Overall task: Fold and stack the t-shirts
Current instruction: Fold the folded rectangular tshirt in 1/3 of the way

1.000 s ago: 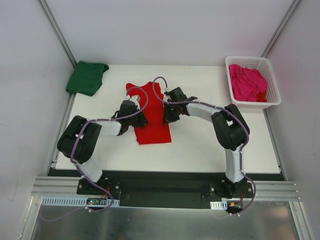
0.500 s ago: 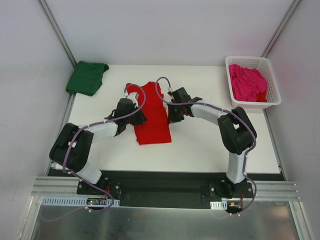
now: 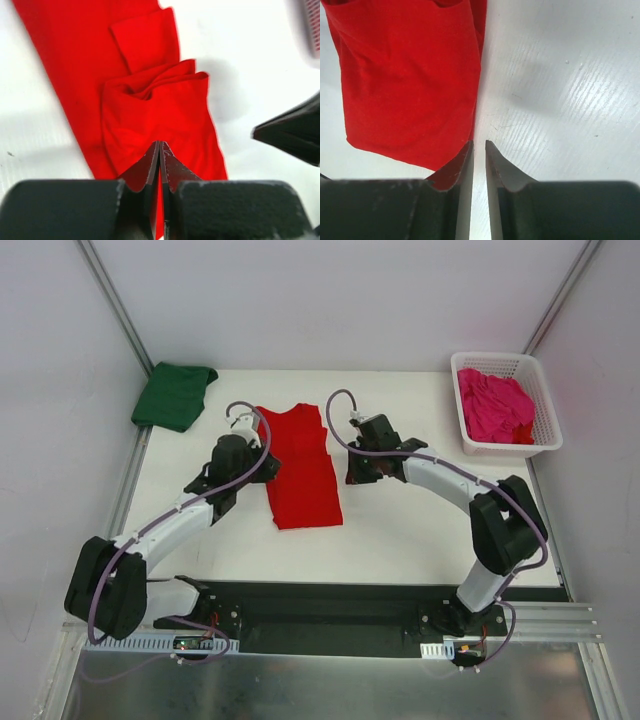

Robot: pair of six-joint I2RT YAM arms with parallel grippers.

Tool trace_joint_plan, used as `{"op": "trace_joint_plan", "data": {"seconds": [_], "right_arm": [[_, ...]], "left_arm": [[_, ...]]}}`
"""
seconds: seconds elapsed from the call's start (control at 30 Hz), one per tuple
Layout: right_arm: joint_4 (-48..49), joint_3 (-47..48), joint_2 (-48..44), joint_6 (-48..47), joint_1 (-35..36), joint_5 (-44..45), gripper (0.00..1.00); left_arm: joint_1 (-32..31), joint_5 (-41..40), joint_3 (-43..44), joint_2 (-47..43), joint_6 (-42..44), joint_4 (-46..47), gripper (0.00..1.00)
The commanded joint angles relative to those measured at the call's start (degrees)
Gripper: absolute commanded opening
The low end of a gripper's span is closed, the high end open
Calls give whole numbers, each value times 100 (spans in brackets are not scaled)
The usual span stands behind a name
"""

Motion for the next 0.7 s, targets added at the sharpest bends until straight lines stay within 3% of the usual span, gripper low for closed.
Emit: {"op": "trace_joint_plan", "data": {"seconds": [0.0,0.27,0.67], "right_arm": [[-144,-136,-598,-31,-7,177,17],[-223,-549,-1100,13,-7,292,15],[-232,-875,-1294,-4,-7,345,13]], "left_arm": [[-53,-225,70,587,104,-174,0],[-71,-1156,1087,1635,463,-306,0],[-71,-1657,2424,2786,745,-753,0]]}}
